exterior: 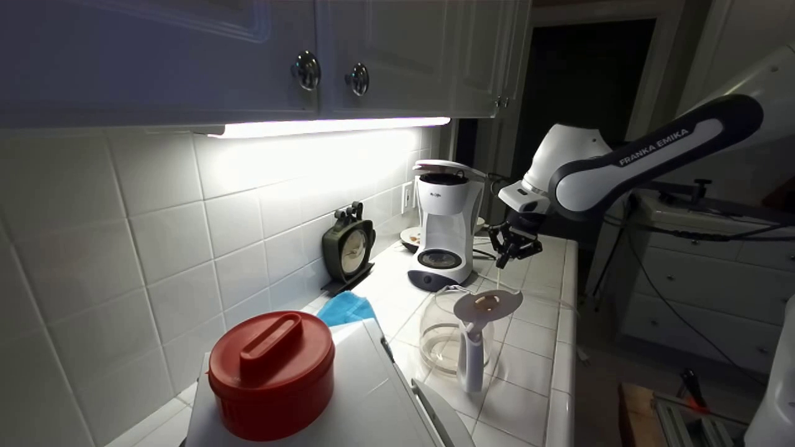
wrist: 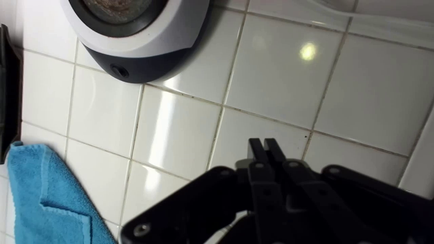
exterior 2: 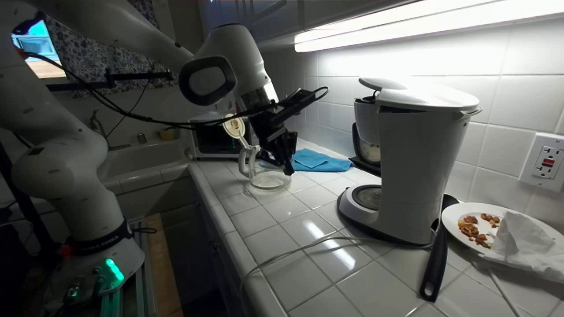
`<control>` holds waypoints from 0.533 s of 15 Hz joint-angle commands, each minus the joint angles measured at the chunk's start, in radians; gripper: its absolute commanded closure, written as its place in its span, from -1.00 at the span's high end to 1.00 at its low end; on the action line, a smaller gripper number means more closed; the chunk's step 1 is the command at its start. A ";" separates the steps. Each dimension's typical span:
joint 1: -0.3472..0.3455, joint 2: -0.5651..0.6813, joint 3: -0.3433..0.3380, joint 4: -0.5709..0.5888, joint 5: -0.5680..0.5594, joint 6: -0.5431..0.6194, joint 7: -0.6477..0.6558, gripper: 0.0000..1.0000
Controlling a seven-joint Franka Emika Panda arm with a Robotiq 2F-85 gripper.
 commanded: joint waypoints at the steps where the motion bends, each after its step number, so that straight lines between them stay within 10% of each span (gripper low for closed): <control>1: -0.018 -0.031 0.021 0.022 -0.064 -0.001 0.090 -0.91; 8: 0.014 -0.020 0.026 0.067 -0.060 -0.003 0.194 -0.89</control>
